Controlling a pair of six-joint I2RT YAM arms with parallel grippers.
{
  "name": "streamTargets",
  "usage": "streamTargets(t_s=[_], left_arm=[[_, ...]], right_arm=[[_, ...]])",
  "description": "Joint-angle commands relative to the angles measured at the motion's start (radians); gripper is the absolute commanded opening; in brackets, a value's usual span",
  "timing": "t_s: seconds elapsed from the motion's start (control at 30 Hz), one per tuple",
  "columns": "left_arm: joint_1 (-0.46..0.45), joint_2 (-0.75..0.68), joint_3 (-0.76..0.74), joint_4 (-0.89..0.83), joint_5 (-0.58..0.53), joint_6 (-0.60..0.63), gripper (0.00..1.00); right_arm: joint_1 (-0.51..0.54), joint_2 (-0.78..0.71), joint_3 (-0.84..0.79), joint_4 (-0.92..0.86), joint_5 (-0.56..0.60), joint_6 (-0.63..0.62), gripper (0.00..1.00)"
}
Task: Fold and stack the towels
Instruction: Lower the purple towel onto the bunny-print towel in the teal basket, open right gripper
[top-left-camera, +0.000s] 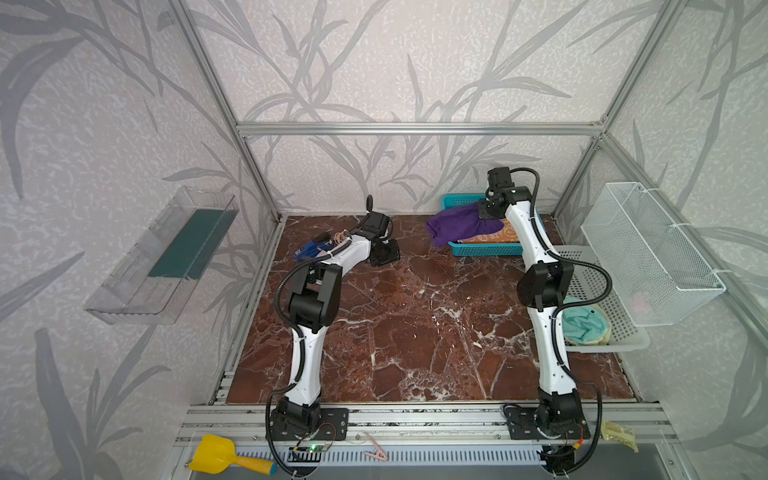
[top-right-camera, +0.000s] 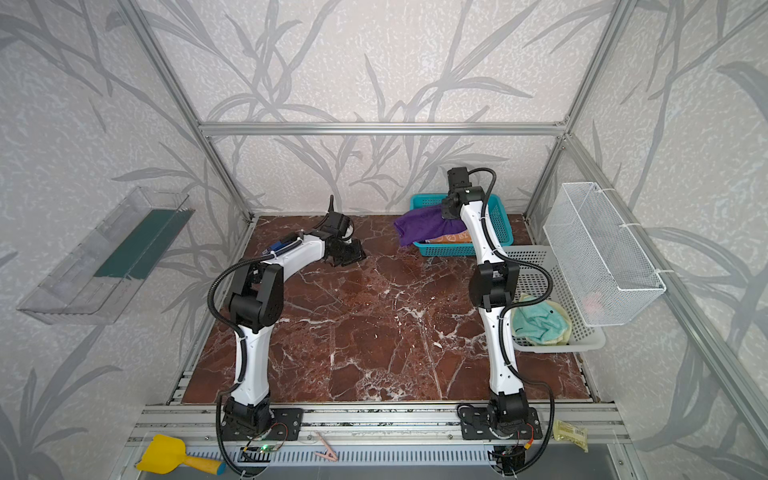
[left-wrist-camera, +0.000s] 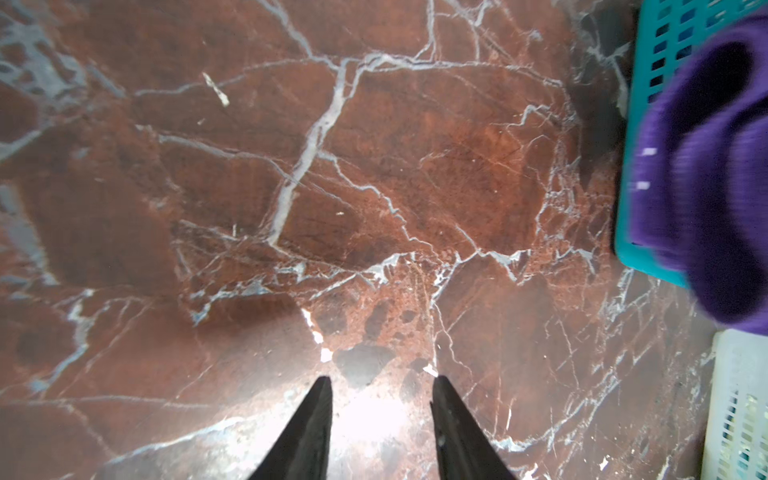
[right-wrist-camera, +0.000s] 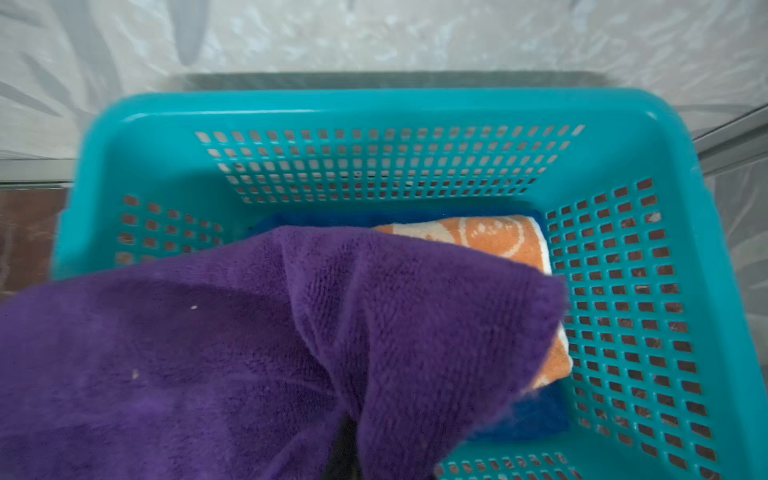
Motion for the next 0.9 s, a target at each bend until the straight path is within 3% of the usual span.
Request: streamTargets(t_s=[0.0,0.7,0.77,0.83,0.87], left_arm=[[-0.003,0.024,0.042,-0.031,0.003,-0.004,0.42],[-0.011,0.054,0.068,-0.04,0.002,-0.008,0.41],[-0.011,0.054,0.068,-0.038,0.003,-0.008,0.41],[-0.011,0.05,0.067,-0.039,0.003,-0.006,0.41],[-0.012,0.049,0.065,-0.04,0.003,-0.005,0.41]], right_arm=[[-0.029,0.035,0.053,0.057,0.013,-0.056,0.0],[-0.144,0.092,0.0,0.141,0.111,-0.025,0.0],[-0.145,0.092,-0.001,0.134,0.121,-0.021,0.19],[-0.145,0.086,0.004,0.116,0.135,-0.011,0.48],[-0.145,0.08,0.005,0.107,0.141,-0.005,0.54]])
